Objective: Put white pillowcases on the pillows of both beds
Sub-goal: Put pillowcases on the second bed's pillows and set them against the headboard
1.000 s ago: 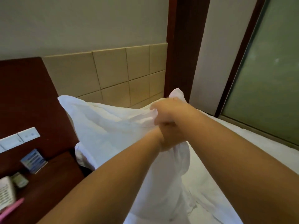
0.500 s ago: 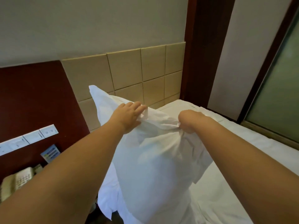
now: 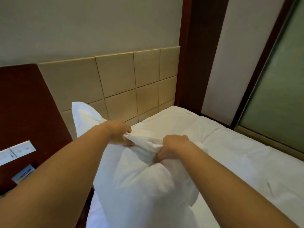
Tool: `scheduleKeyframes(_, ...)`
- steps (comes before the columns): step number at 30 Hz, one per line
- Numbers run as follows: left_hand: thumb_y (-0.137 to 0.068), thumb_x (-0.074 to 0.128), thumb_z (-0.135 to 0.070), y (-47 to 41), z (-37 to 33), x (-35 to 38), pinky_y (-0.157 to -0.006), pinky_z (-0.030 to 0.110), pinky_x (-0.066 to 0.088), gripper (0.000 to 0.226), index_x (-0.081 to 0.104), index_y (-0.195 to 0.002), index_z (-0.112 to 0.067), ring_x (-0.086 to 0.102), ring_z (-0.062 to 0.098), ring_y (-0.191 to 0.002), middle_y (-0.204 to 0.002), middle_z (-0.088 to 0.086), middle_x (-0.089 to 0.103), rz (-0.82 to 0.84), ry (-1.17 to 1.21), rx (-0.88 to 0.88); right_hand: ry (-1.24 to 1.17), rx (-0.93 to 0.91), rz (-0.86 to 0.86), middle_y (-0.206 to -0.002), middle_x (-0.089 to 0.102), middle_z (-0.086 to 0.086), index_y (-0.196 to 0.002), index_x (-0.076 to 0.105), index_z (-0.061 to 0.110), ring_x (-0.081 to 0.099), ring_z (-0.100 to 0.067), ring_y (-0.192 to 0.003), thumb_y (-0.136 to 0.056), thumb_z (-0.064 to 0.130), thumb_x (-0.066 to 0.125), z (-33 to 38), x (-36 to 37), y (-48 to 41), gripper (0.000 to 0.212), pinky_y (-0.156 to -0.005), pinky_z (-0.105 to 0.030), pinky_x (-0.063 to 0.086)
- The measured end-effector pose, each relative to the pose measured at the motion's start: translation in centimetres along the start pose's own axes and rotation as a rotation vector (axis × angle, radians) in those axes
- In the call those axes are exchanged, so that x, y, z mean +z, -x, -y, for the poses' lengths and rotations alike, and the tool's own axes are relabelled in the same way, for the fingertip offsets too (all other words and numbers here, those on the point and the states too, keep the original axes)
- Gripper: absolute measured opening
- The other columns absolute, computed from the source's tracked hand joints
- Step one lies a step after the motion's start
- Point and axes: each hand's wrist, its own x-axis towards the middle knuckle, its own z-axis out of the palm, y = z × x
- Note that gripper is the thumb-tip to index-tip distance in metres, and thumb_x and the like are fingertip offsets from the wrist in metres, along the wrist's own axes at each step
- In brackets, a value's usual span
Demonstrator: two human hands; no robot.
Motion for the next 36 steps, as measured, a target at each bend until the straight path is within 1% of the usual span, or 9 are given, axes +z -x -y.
scheduleKeyframes(5,-0.064,0.063,-0.075,-5.2,6.9,3.4,-0.089,0.031,0.047,0.072,0.049,-0.122,-0.035,0.058,0.02,-0.103,-0.117,-0.01,0.06,0.068,0.068,0.014,0.062,0.034,0.006,-0.091,0.058,0.002,-0.093,0.052,0.024,0.052,-0.022,-0.086,-0.076,0.057,0.061,3.3,0.4,-6.9,0.039,-0.08,-0.035,0.033)
scheduleKeyframes(10,-0.095,0.047,-0.041,-10.6,11.3,4.7,-0.099,0.03,0.038,0.039,0.057,-0.124,-0.018,0.052,0.022,-0.12,-0.131,0.002,0.056,0.174,-0.04,0.129,0.205,0.139,-0.07,-0.112,0.065,0.004,-0.1,0.061,0.028,0.057,-0.02,-0.109,-0.089,0.038,0.048,7.3,-0.4,-13.6,0.02,-0.098,-0.038,0.03)
scheduleKeyframes(13,-0.096,0.045,-0.035,-13.1,13.7,1.4,-0.093,0.033,0.042,0.032,0.06,-0.116,-0.015,0.055,0.024,-0.115,-0.125,0.005,0.059,0.127,-0.016,0.212,0.326,0.204,-0.205,-0.106,0.067,0.004,-0.094,0.062,0.028,0.059,-0.02,-0.105,-0.09,0.025,0.047,8.2,-3.6,-15.4,0.016,-0.099,-0.038,0.028)
scheduleKeyframes(17,-0.092,0.044,-0.044,-14.6,15.5,-4.3,-0.08,0.034,0.048,0.038,0.065,-0.109,-0.017,0.06,0.025,-0.101,-0.113,0.005,0.065,-0.007,0.091,0.263,0.488,0.244,-0.349,-0.087,0.068,0.004,-0.065,0.047,0.023,0.062,-0.02,-0.093,-0.086,0.016,0.05,8.4,-9.6,-15.4,0.023,-0.096,-0.039,0.03)
scheduleKeyframes(20,-0.092,0.047,-0.044,-14.3,16.1,-10.1,-0.071,0.031,0.044,0.038,0.068,-0.103,-0.014,0.061,0.026,-0.093,-0.103,0.006,0.067,-0.135,0.163,0.291,0.571,0.288,-0.46,-0.092,0.07,0.003,-0.064,0.044,0.022,0.064,-0.02,-0.094,-0.086,0.018,0.052,7.8,-14.6,-15.3,0.023,-0.092,-0.037,0.031)
scheduleKeyframes(23,-0.092,0.049,-0.041,-13.8,16.7,-15.1,-0.073,0.032,0.046,0.035,0.07,-0.101,-0.014,0.062,0.027,-0.093,-0.103,0.007,0.068,-0.234,0.216,0.278,0.564,0.285,-0.61,-0.101,0.07,0.002,-0.084,0.058,0.026,0.063,-0.022,-0.099,-0.09,0.026,0.054,7.2,-18.7,-15.1,0.007,-0.092,-0.037,0.033)
scheduleKeyframes(25,-0.092,0.049,-0.042,-13.7,17.0,-17.2,-0.072,0.031,0.045,0.035,0.07,-0.102,-0.015,0.062,0.027,-0.091,-0.103,0.007,0.069,-0.268,0.221,0.256,0.546,0.297,-0.7,-0.106,0.07,0.0,-0.099,0.061,0.026,0.063,-0.024,-0.102,-0.091,0.03,0.055,7.1,-20.5,-15.4,0.011,-0.094,-0.038,0.035)
scheduleKeyframes(31,-0.078,0.059,-0.063,-14.5,18.0,-19.8,-0.073,0.032,0.052,0.047,0.069,-0.101,-0.022,0.064,0.023,-0.085,-0.094,0.001,0.069,-0.336,0.218,0.237,0.482,0.302,-0.874,-0.104,0.069,-0.005,-0.101,0.059,0.02,0.061,-0.027,-0.097,-0.087,0.03,0.064,6.9,-23.5,-17.7,0.018,-0.095,-0.041,0.036)
scheduleKeyframes(36,-0.075,0.071,-0.049,-18.9,17.5,-20.3,-0.072,0.034,0.054,0.04,0.071,-0.101,-0.019,0.065,0.024,-0.081,-0.087,0.003,0.069,-0.382,0.147,0.226,0.413,0.249,-0.92,-0.107,0.066,-0.007,-0.105,0.061,0.018,0.058,-0.028,-0.101,-0.086,0.026,0.067,5.5,-26.2,-22.9,0.022,-0.102,-0.043,0.032)
